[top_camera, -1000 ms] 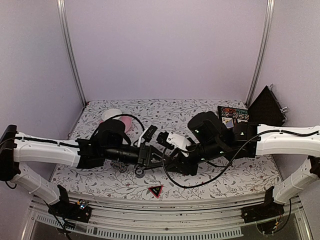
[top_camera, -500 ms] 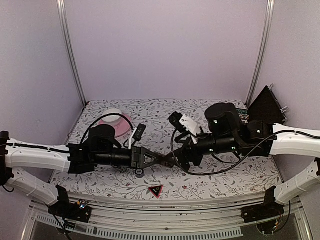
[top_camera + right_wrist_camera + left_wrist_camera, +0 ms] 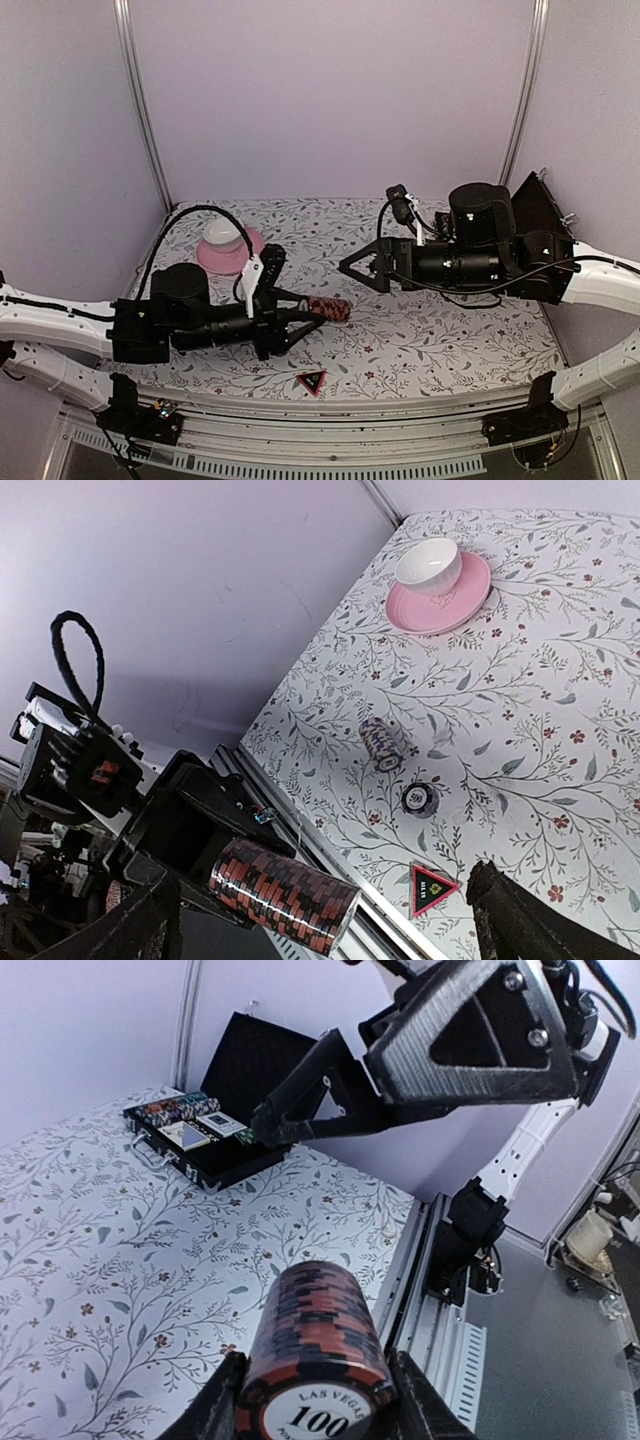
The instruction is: Pack up texas hold em set
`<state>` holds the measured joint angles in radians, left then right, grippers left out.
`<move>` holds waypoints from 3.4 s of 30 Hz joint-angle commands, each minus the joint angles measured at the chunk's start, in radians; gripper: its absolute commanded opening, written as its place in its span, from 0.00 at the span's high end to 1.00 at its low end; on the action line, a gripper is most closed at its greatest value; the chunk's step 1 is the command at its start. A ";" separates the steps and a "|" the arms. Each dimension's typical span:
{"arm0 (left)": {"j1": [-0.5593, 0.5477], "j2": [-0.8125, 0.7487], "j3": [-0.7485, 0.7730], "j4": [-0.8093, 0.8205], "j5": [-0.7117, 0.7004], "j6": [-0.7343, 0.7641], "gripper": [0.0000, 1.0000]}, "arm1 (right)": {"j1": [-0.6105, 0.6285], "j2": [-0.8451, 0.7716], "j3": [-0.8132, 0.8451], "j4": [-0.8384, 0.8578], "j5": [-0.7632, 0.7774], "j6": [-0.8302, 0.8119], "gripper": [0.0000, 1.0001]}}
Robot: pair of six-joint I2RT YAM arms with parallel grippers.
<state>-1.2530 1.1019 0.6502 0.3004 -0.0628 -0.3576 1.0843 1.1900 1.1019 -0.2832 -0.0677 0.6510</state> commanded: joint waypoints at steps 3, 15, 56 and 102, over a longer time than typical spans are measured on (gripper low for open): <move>-0.064 0.047 0.092 0.041 -0.156 0.178 1.00 | 0.000 0.033 -0.040 0.067 -0.131 0.072 0.00; -0.081 0.061 0.084 0.077 -0.155 0.169 1.00 | 0.038 0.069 -0.058 0.106 -0.144 0.086 0.01; -0.149 0.134 0.146 0.059 -0.276 0.238 1.00 | 0.104 0.184 0.083 -0.066 -0.032 0.081 0.36; 0.982 -0.183 0.194 -0.555 0.138 0.222 0.03 | -0.865 0.355 -0.050 -0.003 0.046 -0.434 0.52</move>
<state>-0.3168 0.9535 0.8474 -0.1982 0.0727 -0.2192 0.2451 1.4887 1.0142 -0.3725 0.0189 0.2871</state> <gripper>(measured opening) 0.971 0.705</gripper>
